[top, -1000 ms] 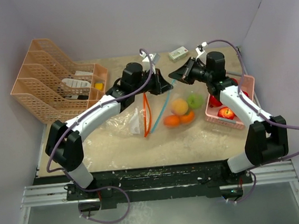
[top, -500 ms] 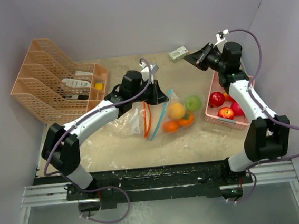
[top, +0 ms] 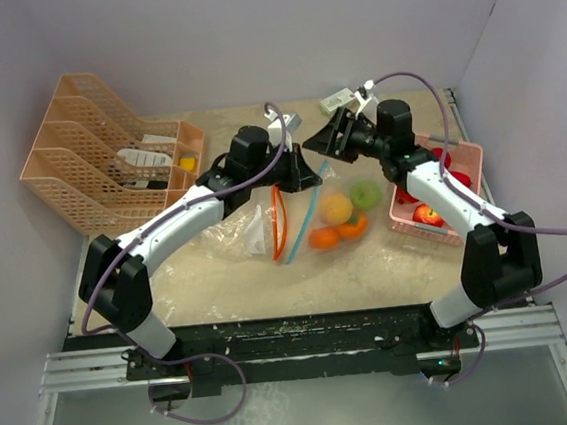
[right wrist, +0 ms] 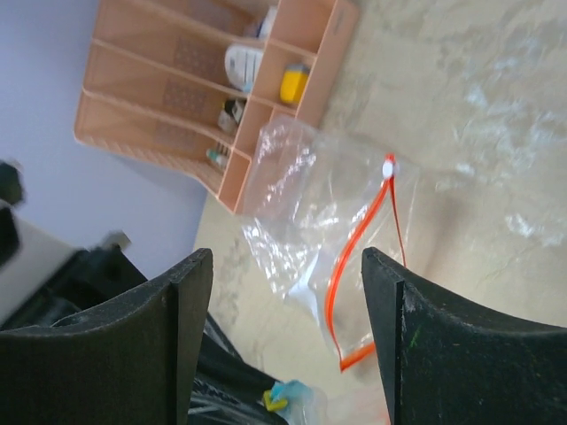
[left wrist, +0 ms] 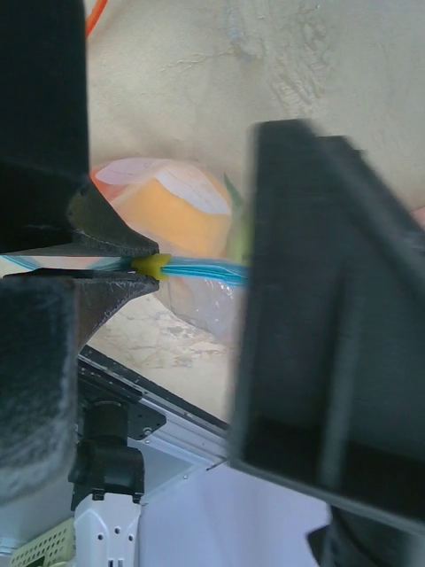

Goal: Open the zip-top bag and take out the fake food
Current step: Unzip the zipper food storage bag at the center of the board.

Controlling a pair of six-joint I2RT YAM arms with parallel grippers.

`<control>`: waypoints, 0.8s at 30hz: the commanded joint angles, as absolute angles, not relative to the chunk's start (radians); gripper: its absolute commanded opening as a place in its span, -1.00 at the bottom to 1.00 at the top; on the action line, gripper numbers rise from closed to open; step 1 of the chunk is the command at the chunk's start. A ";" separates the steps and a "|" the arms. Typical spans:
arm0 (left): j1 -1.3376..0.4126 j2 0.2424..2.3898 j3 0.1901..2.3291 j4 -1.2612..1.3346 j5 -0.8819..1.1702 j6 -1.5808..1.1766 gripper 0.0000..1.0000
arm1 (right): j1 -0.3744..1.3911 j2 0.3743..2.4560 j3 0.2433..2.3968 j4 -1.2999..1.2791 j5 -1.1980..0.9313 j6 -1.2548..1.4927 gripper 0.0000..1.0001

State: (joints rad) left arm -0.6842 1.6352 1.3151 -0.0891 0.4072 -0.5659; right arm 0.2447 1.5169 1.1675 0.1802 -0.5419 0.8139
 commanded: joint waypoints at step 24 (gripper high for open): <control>-0.686 1.641 1.358 -0.096 0.396 -0.559 -0.96 | 0.174 1.420 1.116 0.210 -0.614 0.840 -1.00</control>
State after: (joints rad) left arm -0.6861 1.6848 1.3895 -0.0967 0.3931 -0.5575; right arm 0.2527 1.4147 1.0435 0.1532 -0.5735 0.8108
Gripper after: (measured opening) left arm 0.040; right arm 0.017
